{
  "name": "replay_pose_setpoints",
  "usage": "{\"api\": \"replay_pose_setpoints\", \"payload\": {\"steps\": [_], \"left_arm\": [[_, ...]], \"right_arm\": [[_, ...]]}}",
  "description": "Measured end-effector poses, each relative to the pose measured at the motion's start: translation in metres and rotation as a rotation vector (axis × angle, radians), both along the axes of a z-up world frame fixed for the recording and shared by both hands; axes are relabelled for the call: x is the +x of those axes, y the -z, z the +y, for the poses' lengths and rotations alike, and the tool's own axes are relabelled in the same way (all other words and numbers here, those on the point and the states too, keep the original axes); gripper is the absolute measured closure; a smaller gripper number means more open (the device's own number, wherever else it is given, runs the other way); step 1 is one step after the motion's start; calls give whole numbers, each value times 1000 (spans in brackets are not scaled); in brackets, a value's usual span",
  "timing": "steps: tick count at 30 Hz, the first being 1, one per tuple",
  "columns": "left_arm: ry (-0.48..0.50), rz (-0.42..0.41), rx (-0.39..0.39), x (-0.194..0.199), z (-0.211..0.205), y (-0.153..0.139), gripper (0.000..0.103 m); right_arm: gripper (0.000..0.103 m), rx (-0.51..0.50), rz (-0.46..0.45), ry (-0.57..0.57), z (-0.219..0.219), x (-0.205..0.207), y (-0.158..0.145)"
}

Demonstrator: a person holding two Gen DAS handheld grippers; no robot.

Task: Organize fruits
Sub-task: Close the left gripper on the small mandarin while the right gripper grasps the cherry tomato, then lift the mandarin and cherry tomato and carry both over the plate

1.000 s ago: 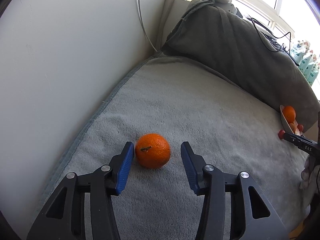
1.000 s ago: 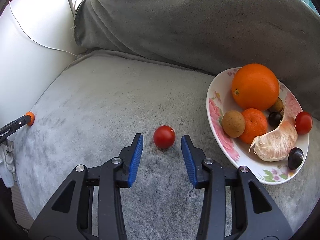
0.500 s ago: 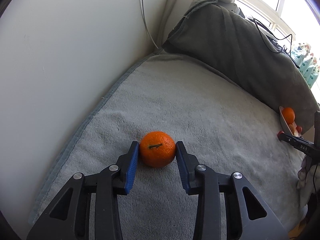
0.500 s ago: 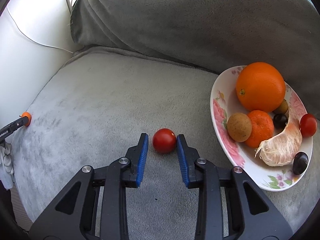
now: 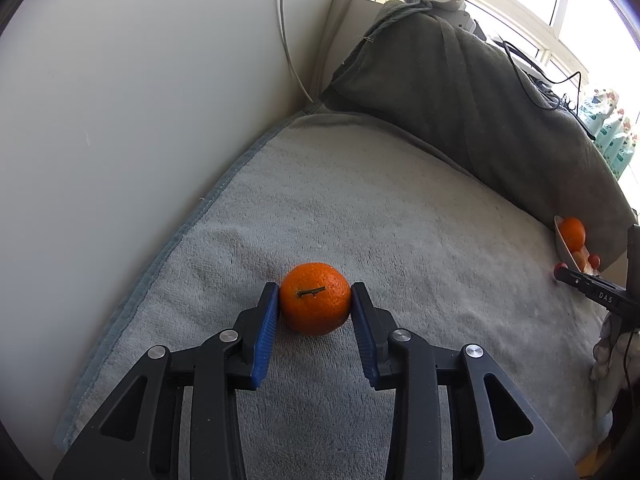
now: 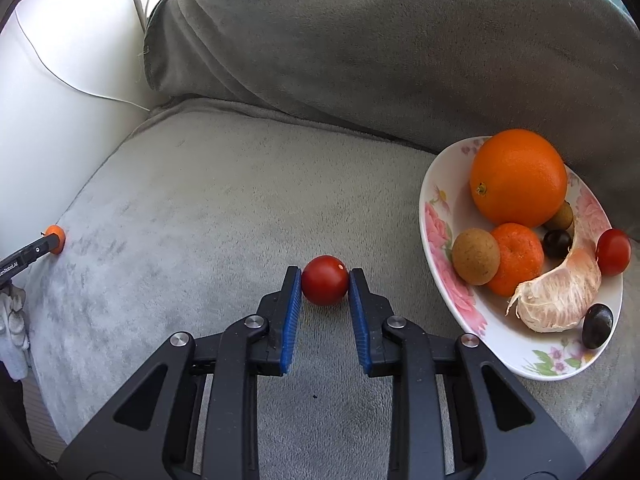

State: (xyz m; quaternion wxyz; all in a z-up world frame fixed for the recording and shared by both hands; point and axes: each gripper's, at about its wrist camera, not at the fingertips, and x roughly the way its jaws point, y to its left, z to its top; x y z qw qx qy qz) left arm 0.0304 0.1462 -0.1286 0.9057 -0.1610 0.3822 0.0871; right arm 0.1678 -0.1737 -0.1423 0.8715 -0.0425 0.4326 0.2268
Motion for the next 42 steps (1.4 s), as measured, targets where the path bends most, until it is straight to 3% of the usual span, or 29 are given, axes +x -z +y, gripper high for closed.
{"api": "replay_pose_setpoints", "payload": {"steps": [20, 42], "left_arm": [[197, -81, 15, 17, -80, -38, 69], [531, -161, 24, 84, -222, -68, 69]], "right_arm": [[78, 64, -78, 17, -35, -32, -38], [78, 67, -150, 108, -98, -28, -67]]}}
